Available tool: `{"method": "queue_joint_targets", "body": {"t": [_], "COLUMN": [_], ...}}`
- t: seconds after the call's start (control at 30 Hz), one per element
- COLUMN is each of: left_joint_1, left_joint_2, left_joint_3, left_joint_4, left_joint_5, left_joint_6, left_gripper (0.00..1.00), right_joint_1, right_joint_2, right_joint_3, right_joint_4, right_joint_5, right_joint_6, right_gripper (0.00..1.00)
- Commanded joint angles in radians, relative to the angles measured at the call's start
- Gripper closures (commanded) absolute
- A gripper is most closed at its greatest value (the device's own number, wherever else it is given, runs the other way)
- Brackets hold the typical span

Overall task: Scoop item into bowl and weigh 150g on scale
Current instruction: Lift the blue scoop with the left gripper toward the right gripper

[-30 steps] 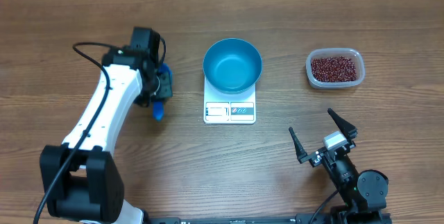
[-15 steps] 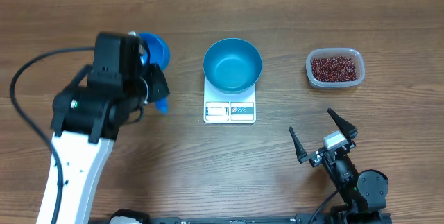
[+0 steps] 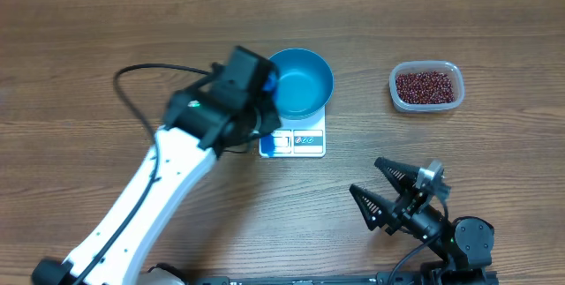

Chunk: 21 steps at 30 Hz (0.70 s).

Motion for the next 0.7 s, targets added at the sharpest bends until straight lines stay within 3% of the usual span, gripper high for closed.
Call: {"method": "queue_joint_targets", "body": {"t": [0.0,0.33,0.67], "left_joint_1": [-0.074,-0.155,-0.221], "left_joint_2": [0.075,0.119,0.124], "left_joint_3": [-0.009,-0.009,-0.009], "left_joint_4": [0.045,0.097,0.222], "left_joint_5": [0.000,0.042,0.069], "left_joint_6": [-0.156,-0.618,-0.759], "left_gripper": [0.96,0.96,0.96], "right_joint_1": [0.005,0.005,0.005], "right_joint_2": [-0.008,-0.008,-0.008], "right_joint_3": [-0.010,-0.010,-0.010], "right_joint_4": [0.003,0.001,0.053], "right_joint_5": [-0.020,-0.083,-0.068], "right_joint_6": [0.539,0.642,0.671], "right_gripper": [0.00,0.00,0.00]}}
